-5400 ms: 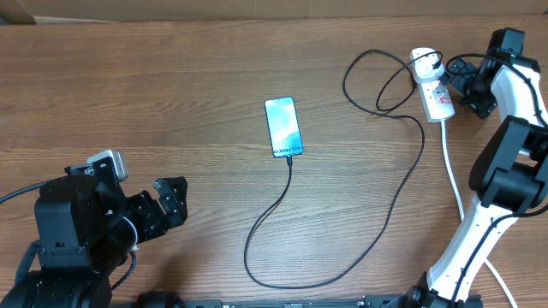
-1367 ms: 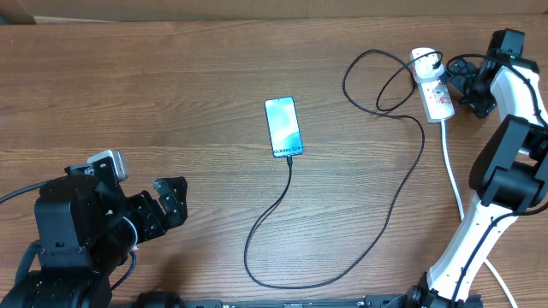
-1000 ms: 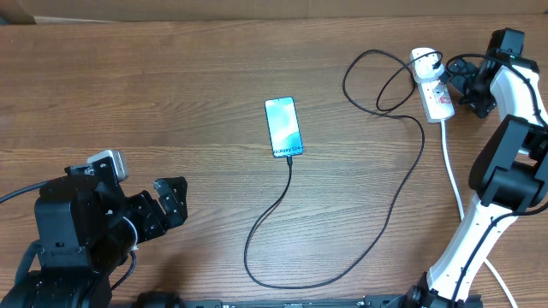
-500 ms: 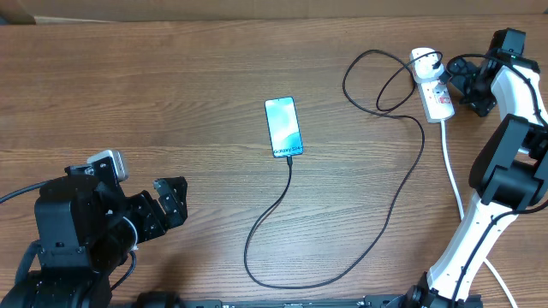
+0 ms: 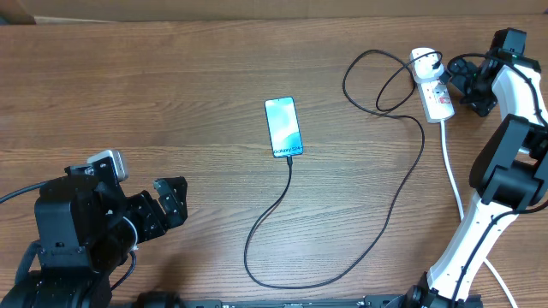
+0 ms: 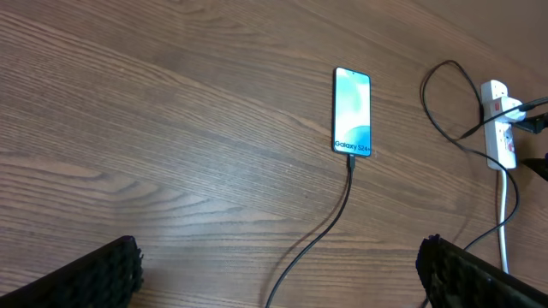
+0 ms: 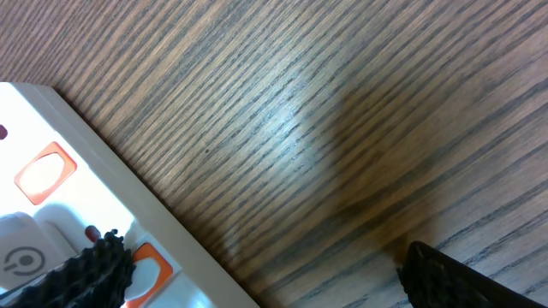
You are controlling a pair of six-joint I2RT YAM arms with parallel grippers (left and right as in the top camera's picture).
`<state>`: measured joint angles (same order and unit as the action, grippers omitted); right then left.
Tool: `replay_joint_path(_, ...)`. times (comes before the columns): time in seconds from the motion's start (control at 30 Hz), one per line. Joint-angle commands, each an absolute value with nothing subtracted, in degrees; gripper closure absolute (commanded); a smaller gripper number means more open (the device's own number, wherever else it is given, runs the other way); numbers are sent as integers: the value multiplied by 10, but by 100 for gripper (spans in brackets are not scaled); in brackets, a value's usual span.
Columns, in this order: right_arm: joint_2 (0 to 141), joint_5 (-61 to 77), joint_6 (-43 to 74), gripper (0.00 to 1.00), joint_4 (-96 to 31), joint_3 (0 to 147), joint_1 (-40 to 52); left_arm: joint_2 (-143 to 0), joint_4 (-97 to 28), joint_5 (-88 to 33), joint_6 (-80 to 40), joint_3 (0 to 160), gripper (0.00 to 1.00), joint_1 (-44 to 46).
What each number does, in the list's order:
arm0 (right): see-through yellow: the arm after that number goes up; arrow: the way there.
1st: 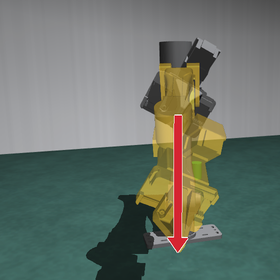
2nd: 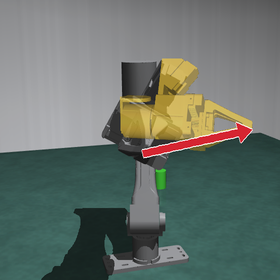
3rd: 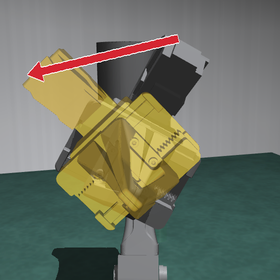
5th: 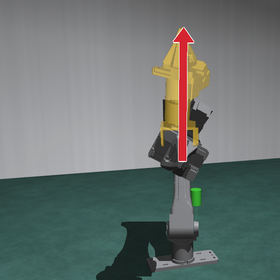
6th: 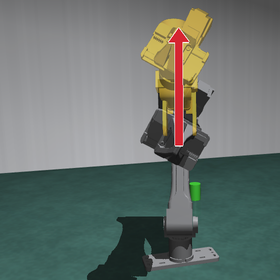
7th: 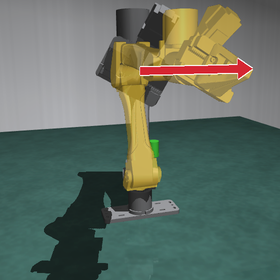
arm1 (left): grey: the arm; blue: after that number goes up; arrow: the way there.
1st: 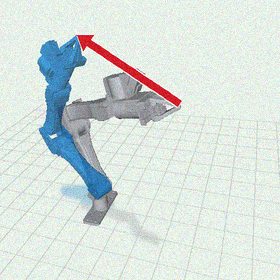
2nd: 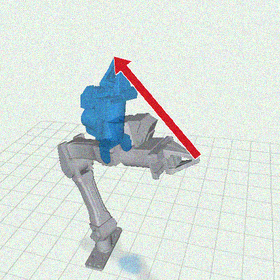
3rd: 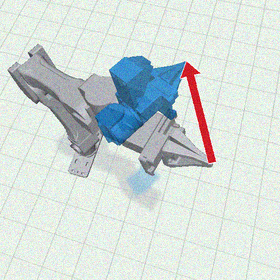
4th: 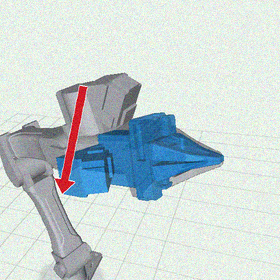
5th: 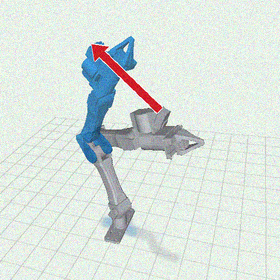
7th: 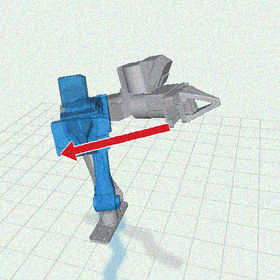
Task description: Plug charger to phone and switch on socket
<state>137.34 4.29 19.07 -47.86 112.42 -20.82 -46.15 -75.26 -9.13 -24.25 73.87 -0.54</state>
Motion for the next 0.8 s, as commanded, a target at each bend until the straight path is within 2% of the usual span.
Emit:
replay_joint_path(0.0, 1406, 87, 150, 0, -519, 1106, -190, -460, -752, -84, -248, 740, 0, -8)
replay_joint_path(0.53, 1398, 105, 163, 0, -533, 1114, -194, -460, -752, -84, -248, 740, 0, -8)
replay_joint_path(0.77, 1307, 106, 228, 0, -596, 1142, -235, -460, -752, -84, -248, 740, 0, -8)
